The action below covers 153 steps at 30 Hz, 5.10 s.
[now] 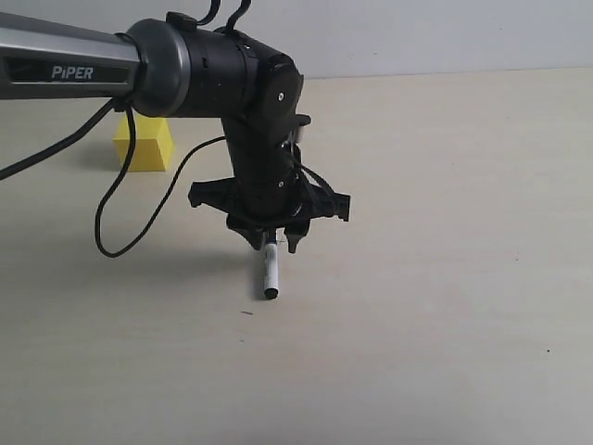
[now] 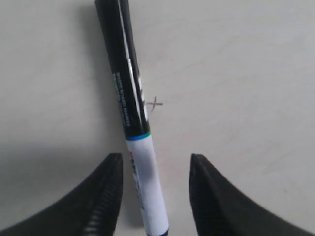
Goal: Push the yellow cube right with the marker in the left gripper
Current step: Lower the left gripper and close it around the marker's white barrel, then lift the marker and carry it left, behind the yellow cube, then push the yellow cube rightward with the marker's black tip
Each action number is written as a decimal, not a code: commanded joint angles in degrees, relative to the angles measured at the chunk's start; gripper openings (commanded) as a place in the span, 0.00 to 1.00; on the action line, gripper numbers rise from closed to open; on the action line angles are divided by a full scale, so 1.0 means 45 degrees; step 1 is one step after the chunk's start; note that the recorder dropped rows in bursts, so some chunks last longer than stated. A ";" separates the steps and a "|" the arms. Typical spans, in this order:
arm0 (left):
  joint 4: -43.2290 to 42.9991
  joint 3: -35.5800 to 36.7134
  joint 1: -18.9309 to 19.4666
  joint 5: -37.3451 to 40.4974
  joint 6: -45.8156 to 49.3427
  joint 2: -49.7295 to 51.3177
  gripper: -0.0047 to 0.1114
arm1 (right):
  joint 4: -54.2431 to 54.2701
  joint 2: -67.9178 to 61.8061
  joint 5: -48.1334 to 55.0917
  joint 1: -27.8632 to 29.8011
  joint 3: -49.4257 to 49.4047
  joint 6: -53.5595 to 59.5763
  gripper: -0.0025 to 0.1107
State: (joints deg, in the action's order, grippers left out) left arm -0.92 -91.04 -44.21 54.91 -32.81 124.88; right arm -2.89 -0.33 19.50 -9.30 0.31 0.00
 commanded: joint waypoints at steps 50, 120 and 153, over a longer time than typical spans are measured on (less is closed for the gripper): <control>-0.4961 0.2732 0.0221 0.2591 -0.0880 -0.3710 0.04 | -0.0006 0.0074 -0.0114 0.0096 -0.0068 0.0000 0.02; -0.4361 0.3957 1.0102 -1.2276 2.1851 -0.0001 0.04 | -0.0006 0.0074 -0.0114 0.0096 -0.0068 0.0000 0.02; -0.4242 0.4378 0.7914 -1.0904 1.9874 -0.0351 0.04 | -0.0006 0.0074 -0.0114 0.0072 -0.0068 -0.0070 0.02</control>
State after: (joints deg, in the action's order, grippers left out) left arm -20.03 -71.57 -9.44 5.05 57.48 123.78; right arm -2.89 -0.33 19.50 -9.30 0.31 0.00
